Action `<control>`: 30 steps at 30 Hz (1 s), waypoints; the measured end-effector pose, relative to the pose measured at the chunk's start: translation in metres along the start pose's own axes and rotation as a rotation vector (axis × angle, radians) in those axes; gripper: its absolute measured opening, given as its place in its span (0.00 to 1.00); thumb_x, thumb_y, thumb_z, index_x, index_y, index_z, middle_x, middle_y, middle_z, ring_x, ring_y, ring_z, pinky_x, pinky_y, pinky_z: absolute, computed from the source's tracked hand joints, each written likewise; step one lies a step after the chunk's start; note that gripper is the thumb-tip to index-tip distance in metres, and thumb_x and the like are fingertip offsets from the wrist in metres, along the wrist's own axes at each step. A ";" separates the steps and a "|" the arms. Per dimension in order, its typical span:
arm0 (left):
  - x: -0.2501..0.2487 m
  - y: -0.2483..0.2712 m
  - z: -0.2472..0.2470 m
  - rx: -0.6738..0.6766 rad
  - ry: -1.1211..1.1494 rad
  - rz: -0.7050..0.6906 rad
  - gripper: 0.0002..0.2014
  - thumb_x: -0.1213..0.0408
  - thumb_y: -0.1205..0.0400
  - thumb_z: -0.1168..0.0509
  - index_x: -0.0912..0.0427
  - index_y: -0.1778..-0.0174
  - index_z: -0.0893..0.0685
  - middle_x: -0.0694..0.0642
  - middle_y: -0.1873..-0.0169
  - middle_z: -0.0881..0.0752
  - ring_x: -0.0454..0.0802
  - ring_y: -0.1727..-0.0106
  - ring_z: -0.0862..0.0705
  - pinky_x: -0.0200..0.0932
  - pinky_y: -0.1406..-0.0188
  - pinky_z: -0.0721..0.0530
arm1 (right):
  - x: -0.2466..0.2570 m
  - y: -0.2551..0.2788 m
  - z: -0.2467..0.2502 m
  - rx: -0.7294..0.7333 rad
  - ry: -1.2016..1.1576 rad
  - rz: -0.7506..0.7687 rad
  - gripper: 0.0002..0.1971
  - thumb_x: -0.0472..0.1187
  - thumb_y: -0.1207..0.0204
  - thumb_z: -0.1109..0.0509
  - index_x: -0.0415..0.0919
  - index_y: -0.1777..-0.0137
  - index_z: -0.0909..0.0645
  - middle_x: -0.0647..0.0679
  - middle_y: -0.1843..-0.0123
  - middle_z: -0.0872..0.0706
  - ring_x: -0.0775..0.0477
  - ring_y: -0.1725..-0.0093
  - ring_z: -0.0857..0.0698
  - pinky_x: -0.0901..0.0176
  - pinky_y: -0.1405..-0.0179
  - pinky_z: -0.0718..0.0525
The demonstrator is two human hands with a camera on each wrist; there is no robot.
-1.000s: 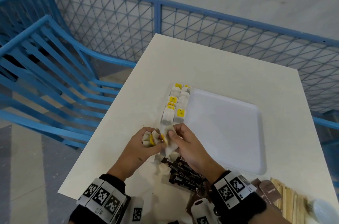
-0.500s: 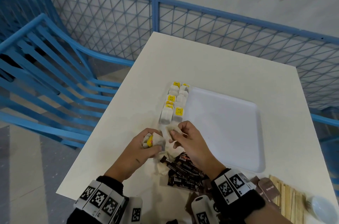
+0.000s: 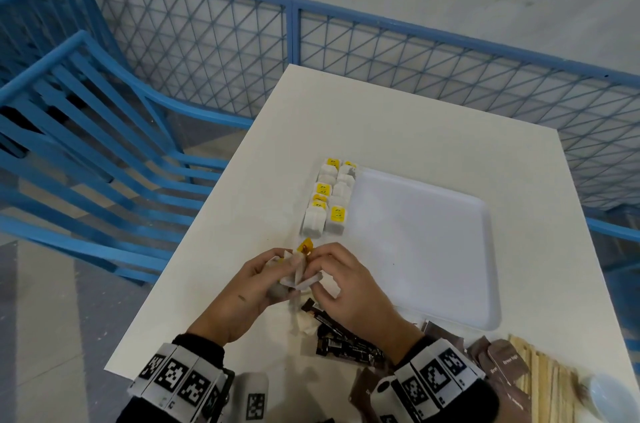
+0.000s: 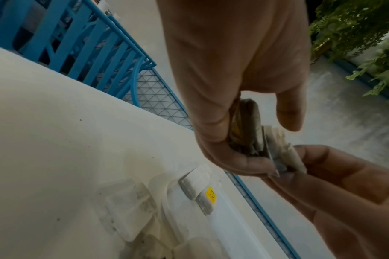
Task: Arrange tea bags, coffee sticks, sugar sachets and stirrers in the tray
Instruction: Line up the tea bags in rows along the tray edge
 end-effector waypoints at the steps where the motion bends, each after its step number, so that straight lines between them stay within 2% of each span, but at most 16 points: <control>1: 0.000 0.000 -0.001 -0.004 -0.014 -0.007 0.12 0.60 0.25 0.29 0.63 0.52 0.17 0.55 0.61 0.13 0.45 0.58 0.14 0.38 0.56 0.14 | 0.002 0.000 0.000 -0.005 -0.006 0.010 0.06 0.35 0.28 0.35 0.40 0.53 0.19 0.50 0.47 0.21 0.59 0.46 0.20 0.72 0.42 0.25; 4: 0.000 0.000 0.002 -0.022 -0.029 -0.018 0.10 0.65 0.27 0.27 0.63 0.53 0.16 0.57 0.60 0.12 0.48 0.58 0.13 0.38 0.58 0.14 | 0.005 0.002 0.004 -0.076 -0.140 -0.026 0.08 0.32 0.29 0.30 0.41 0.52 0.19 0.50 0.47 0.21 0.58 0.46 0.19 0.67 0.43 0.20; 6: 0.000 0.000 0.005 -0.033 -0.024 -0.019 0.08 0.69 0.26 0.28 0.63 0.53 0.15 0.59 0.58 0.11 0.49 0.57 0.13 0.39 0.59 0.13 | 0.000 0.002 0.006 -0.085 -0.375 -0.181 0.14 0.36 0.30 0.26 0.45 0.46 0.23 0.50 0.45 0.21 0.55 0.44 0.17 0.61 0.46 0.17; 8: 0.000 0.000 0.007 -0.045 -0.056 -0.023 0.08 0.71 0.25 0.30 0.64 0.50 0.15 0.57 0.57 0.11 0.50 0.55 0.13 0.39 0.59 0.14 | -0.006 0.001 0.005 -0.054 -0.601 -0.379 0.17 0.42 0.29 0.27 0.50 0.42 0.27 0.52 0.45 0.21 0.56 0.47 0.17 0.60 0.52 0.16; 10: -0.001 0.001 0.007 -0.037 -0.107 -0.031 0.11 0.68 0.26 0.27 0.63 0.49 0.15 0.55 0.56 0.11 0.50 0.54 0.13 0.39 0.58 0.14 | -0.013 -0.001 0.006 -0.021 -0.586 -0.451 0.13 0.42 0.25 0.28 0.52 0.44 0.25 0.51 0.48 0.20 0.55 0.53 0.17 0.61 0.58 0.17; 13: -0.003 0.001 0.004 -0.034 -0.112 -0.047 0.13 0.66 0.29 0.25 0.62 0.51 0.15 0.54 0.56 0.11 0.48 0.55 0.12 0.37 0.60 0.15 | -0.015 -0.004 0.006 0.013 -0.467 -0.430 0.07 0.38 0.26 0.27 0.50 0.54 0.19 0.53 0.57 0.16 0.56 0.59 0.17 0.58 0.60 0.16; 16: -0.004 0.001 0.002 -0.044 -0.116 -0.065 0.11 0.66 0.29 0.29 0.63 0.51 0.16 0.53 0.60 0.11 0.46 0.57 0.12 0.35 0.62 0.15 | -0.017 -0.004 0.007 -0.064 -0.485 -0.406 0.09 0.34 0.27 0.27 0.50 0.60 0.19 0.55 0.63 0.15 0.54 0.61 0.17 0.60 0.59 0.17; 20: -0.002 0.001 0.005 -0.045 -0.114 -0.057 0.18 0.59 0.33 0.21 0.62 0.53 0.16 0.52 0.62 0.11 0.45 0.61 0.13 0.36 0.62 0.15 | -0.019 -0.003 0.014 -0.172 -0.468 -0.363 0.12 0.28 0.28 0.29 0.48 0.60 0.19 0.55 0.61 0.15 0.56 0.59 0.16 0.64 0.59 0.19; 22: -0.001 0.000 0.007 -0.057 -0.122 -0.052 0.20 0.55 0.37 0.22 0.60 0.53 0.14 0.52 0.61 0.10 0.46 0.60 0.12 0.36 0.61 0.15 | -0.018 -0.003 0.014 -0.169 -0.450 -0.340 0.11 0.28 0.28 0.28 0.47 0.59 0.19 0.54 0.59 0.15 0.58 0.57 0.16 0.66 0.58 0.18; 25: 0.001 -0.002 0.006 -0.067 -0.148 -0.056 0.26 0.41 0.44 0.20 0.53 0.55 0.11 0.53 0.60 0.10 0.46 0.59 0.12 0.38 0.58 0.13 | -0.016 -0.002 0.012 -0.170 -0.418 -0.298 0.10 0.32 0.28 0.28 0.50 0.57 0.20 0.49 0.58 0.16 0.57 0.58 0.16 0.66 0.58 0.17; 26: 0.001 -0.003 0.005 -0.075 -0.164 -0.062 0.24 0.43 0.42 0.20 0.54 0.56 0.11 0.54 0.60 0.10 0.46 0.59 0.12 0.38 0.58 0.13 | -0.016 -0.001 0.011 -0.164 -0.415 -0.296 0.11 0.32 0.29 0.28 0.50 0.55 0.20 0.48 0.57 0.16 0.56 0.58 0.17 0.64 0.58 0.17; 28: -0.001 -0.004 0.002 -0.094 -0.186 -0.076 0.13 0.57 0.30 0.23 0.61 0.56 0.12 0.57 0.61 0.11 0.48 0.60 0.14 0.37 0.60 0.14 | -0.016 -0.001 0.008 -0.126 -0.466 -0.319 0.14 0.33 0.29 0.29 0.51 0.48 0.23 0.50 0.56 0.18 0.55 0.57 0.17 0.60 0.57 0.16; 30: -0.001 -0.006 0.002 -0.119 -0.210 -0.086 0.05 0.69 0.24 0.30 0.65 0.55 0.13 0.57 0.62 0.12 0.48 0.62 0.14 0.38 0.62 0.14 | -0.018 0.000 0.004 -0.065 -0.595 -0.402 0.20 0.36 0.32 0.30 0.53 0.41 0.27 0.52 0.53 0.21 0.54 0.55 0.17 0.53 0.52 0.15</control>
Point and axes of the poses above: each hand's wrist, its own y-axis away from the middle knuckle, its own z-axis out of the back of the hand, x = y × z, the point moved 5 cm from there along -y, towards the middle knuckle
